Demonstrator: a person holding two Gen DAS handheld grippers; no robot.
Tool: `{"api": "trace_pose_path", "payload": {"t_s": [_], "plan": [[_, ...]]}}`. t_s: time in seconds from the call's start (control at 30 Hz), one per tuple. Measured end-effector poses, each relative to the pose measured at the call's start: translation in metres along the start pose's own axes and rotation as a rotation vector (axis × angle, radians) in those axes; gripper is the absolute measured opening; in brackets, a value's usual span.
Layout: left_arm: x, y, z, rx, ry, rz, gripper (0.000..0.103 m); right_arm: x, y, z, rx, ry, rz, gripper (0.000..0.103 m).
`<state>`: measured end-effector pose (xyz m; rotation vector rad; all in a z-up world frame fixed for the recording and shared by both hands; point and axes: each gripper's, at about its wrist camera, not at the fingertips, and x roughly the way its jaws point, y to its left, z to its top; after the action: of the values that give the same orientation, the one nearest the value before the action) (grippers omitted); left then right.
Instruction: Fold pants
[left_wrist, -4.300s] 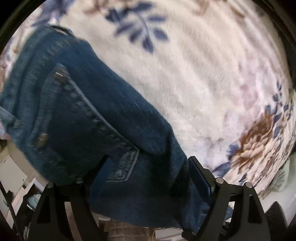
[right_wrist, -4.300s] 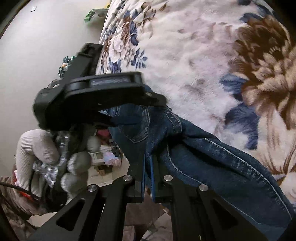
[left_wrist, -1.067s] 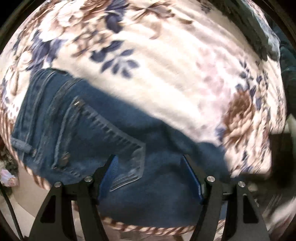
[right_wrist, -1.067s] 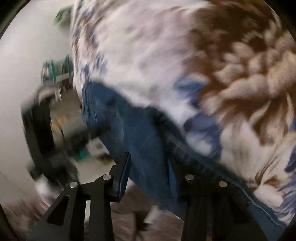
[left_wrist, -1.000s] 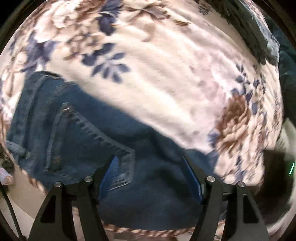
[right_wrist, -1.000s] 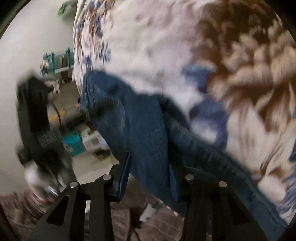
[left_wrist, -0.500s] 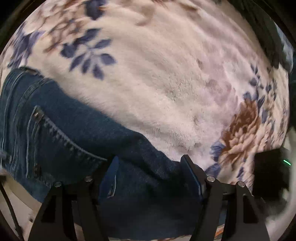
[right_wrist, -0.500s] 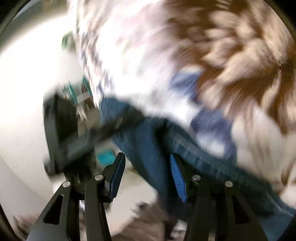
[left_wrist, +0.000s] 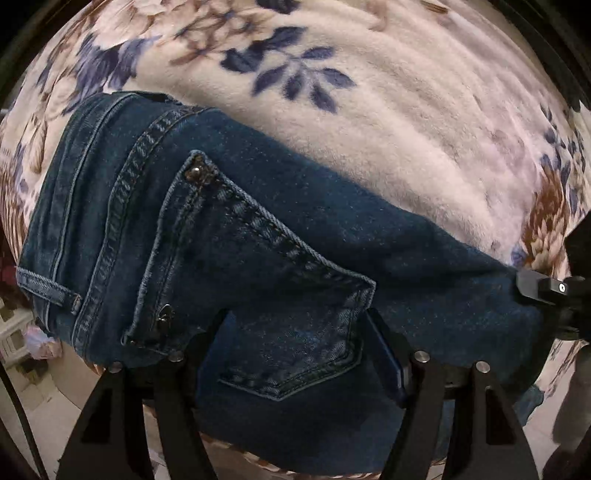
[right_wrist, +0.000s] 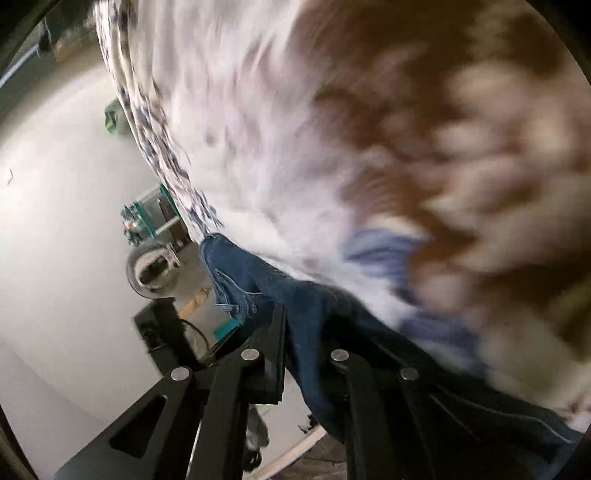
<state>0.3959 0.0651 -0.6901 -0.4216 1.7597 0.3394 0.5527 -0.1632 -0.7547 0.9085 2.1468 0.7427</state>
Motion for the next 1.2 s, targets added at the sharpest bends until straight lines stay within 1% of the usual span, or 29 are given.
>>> {"api": "trace_pose_path", "payload": {"t_s": [0.07,0.1,0.13,0.17,0.2,0.27,0.3,0.33,0.37,0.4,0.43,0.47,0.5,0.53,0.57,0.6,0.67,0.73,0.77,0.8,0.83,0.87,0.9,0.93,1.0,1.07,1.17,1.2], "plan": [[0.002,0.003,-0.002,-0.01,0.005,-0.014,0.068,-0.026,-0.002,0.002,-0.021,-0.049,-0.083,0.009],[0.002,0.001,-0.002,-0.014,0.004,-0.023,0.068,-0.044,-0.007,0.003,0.002,-0.093,-0.091,0.009],[-0.002,0.005,-0.001,-0.016,0.004,-0.029,0.068,-0.056,-0.008,0.003,0.008,-0.118,-0.086,0.009],[-0.004,0.005,-0.003,-0.022,0.004,-0.033,0.068,-0.064,-0.006,0.001,-0.011,-0.126,-0.093,0.009],[-0.009,0.011,-0.002,-0.025,0.003,-0.037,0.068,-0.067,0.0,-0.001,-0.044,-0.11,-0.11,0.011],[-0.018,0.016,-0.006,-0.032,-0.005,-0.044,0.068,-0.054,0.01,-0.005,-0.099,-0.048,-0.121,0.037],[-0.025,0.03,-0.004,-0.028,-0.006,-0.043,0.068,-0.044,0.016,-0.011,-0.153,-0.001,-0.144,0.064],[-0.025,0.032,-0.007,-0.025,-0.005,-0.033,0.068,-0.031,0.023,-0.014,-0.2,0.025,-0.173,0.067],[-0.024,0.034,-0.009,-0.021,-0.002,-0.022,0.068,-0.016,0.027,-0.02,-0.242,0.044,-0.238,0.067],[-0.024,0.036,-0.01,-0.014,0.001,-0.019,0.068,-0.003,0.029,-0.023,-0.27,0.052,-0.353,0.055],[-0.025,0.039,-0.016,-0.006,-0.001,-0.017,0.068,0.005,0.027,-0.023,-0.287,0.035,-0.51,0.043],[-0.029,0.042,-0.02,0.002,-0.011,-0.006,0.068,0.007,0.024,-0.023,-0.285,-0.005,-0.65,0.032],[-0.035,0.049,-0.027,0.005,-0.027,-0.01,0.068,0.003,0.022,-0.024,-0.262,-0.062,-0.678,0.032],[-0.041,0.053,-0.031,0.006,-0.045,-0.022,0.068,-0.003,0.023,-0.028,-0.227,-0.12,-0.638,0.032],[-0.048,0.059,-0.036,0.004,-0.065,-0.03,0.068,-0.014,0.024,-0.037,-0.204,-0.185,-0.619,0.032],[-0.055,0.065,-0.041,0.0,-0.085,-0.036,0.068,-0.023,0.025,-0.047,-0.197,-0.237,-0.623,0.033],[-0.072,0.086,-0.052,-0.025,-0.131,-0.083,0.068,-0.048,0.019,-0.076,-0.166,-0.332,-0.616,0.036],[-0.081,0.112,-0.059,-0.069,-0.14,-0.132,0.068,-0.067,0.005,-0.113,-0.087,-0.415,-0.531,0.063],[-0.083,0.131,-0.06,-0.103,-0.132,-0.171,0.068,-0.07,-0.004,-0.135,-0.031,-0.455,-0.469,0.065],[-0.086,0.147,-0.059,-0.138,-0.127,-0.192,0.068,-0.071,-0.01,-0.146,0.006,-0.474,-0.433,0.065],[-0.087,0.159,-0.059,-0.172,-0.127,-0.204,0.068,-0.062,-0.018,-0.165,0.068,-0.49,-0.385,0.065],[-0.088,0.179,-0.058,-0.207,-0.132,-0.209,0.068,-0.042,-0.021,-0.183,0.113,-0.496,-0.355,0.065],[-0.093,0.186,-0.055,-0.232,-0.138,-0.204,0.068,-0.018,-0.031,-0.2,0.175,-0.506,-0.313,0.065],[-0.093,0.203,-0.053,-0.256,-0.141,-0.211,0.068,0.004,-0.034,-0.213,0.22,-0.512,-0.285,0.065],[-0.091,0.221,-0.047,-0.283,-0.135,-0.228,0.068,0.048,-0.043,-0.23,0.299,-0.508,-0.222,0.066],[-0.08,0.242,-0.035,-0.309,-0.113,-0.271,0.068,0.091,-0.049,-0.234,0.352,-0.494,-0.154,0.066],[-0.064,0.247,-0.008,-0.298,-0.066,-0.319,0.068,0.148,-0.051,-0.231,0.409,-0.506,-0.058,0.065],[-0.059,0.248,-0.003,-0.292,-0.067,-0.326,0.068,0.158,-0.054,-0.231,0.427,-0.516,-0.018,0.065]]}}
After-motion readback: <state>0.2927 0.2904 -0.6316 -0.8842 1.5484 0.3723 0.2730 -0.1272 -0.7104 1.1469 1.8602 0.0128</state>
